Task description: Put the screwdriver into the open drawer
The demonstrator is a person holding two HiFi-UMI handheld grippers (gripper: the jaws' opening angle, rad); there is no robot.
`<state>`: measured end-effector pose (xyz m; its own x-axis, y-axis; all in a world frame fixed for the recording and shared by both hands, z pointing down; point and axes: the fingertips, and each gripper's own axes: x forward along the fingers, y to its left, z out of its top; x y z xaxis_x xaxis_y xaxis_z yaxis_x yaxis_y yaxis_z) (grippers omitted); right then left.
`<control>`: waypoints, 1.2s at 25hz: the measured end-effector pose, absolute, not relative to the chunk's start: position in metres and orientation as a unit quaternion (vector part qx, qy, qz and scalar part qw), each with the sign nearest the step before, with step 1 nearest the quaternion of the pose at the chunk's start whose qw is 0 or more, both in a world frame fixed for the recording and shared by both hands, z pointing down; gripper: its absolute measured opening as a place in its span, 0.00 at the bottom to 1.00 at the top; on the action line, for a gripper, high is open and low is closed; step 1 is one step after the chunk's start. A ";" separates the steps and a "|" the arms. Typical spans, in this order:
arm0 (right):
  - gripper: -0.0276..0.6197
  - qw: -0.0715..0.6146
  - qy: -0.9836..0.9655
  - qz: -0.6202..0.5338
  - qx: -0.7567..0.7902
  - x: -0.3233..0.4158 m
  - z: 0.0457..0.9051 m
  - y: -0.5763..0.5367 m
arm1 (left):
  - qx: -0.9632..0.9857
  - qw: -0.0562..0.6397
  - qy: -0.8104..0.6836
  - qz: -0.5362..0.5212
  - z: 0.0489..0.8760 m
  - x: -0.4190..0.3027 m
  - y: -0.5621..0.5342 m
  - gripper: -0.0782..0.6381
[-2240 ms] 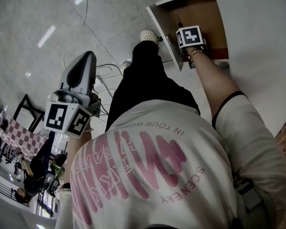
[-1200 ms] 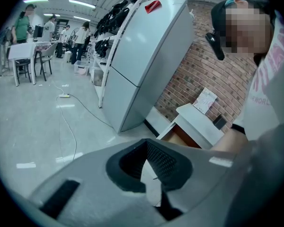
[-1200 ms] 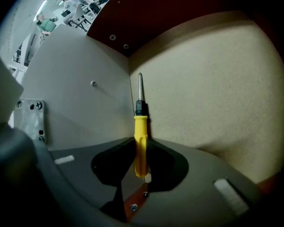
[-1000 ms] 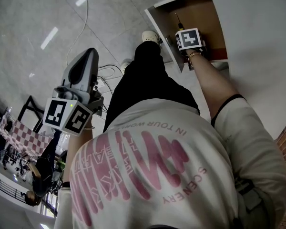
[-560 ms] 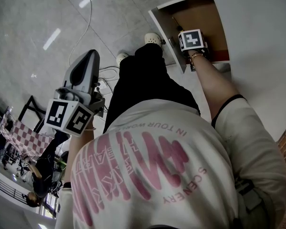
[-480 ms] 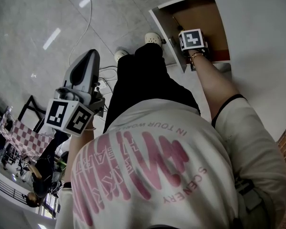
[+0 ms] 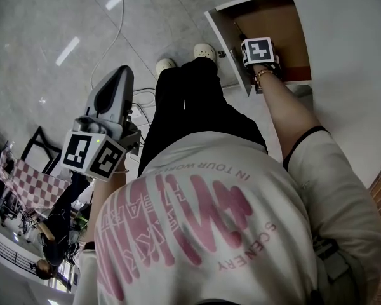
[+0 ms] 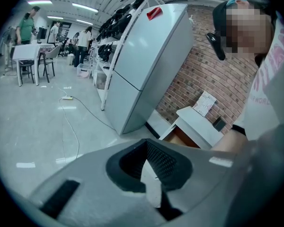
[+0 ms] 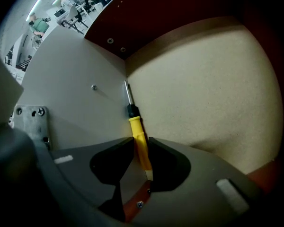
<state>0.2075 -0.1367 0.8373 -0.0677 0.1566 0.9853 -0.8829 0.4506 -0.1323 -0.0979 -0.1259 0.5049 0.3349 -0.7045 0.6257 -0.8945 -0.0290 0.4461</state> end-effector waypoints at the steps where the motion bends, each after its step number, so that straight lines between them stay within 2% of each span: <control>1: 0.21 0.610 -0.591 0.427 0.310 0.208 0.837 -0.136 | 0.709 0.408 -0.564 0.117 0.507 -0.099 -0.124 0.11; 7: 0.23 0.594 -0.583 0.441 0.336 0.205 0.818 -0.128 | 0.708 0.415 -0.566 0.080 0.499 -0.111 -0.120 0.11; 19: 0.21 0.534 -0.564 0.459 0.430 0.188 0.713 -0.128 | 0.768 0.342 -0.538 0.055 0.418 -0.148 -0.135 0.11; 23: 0.13 0.523 -0.559 0.455 0.455 0.174 0.679 -0.112 | 0.784 0.324 -0.529 0.032 0.390 -0.160 -0.135 0.11; 25: 0.06 0.518 -0.557 0.453 0.465 0.166 0.660 -0.101 | 0.793 0.311 -0.523 0.028 0.377 -0.166 -0.132 0.11; 30: 0.06 0.435 -0.586 0.471 0.496 0.129 0.605 -0.092 | 0.802 0.302 -0.516 0.004 0.349 -0.179 -0.131 0.11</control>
<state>0.1292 -0.0925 0.6045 -0.1289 -0.1710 0.9768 -0.9907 0.0647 -0.1195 -0.1789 -0.1309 0.3494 0.4671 -0.8251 0.3178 -0.8300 -0.2853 0.4793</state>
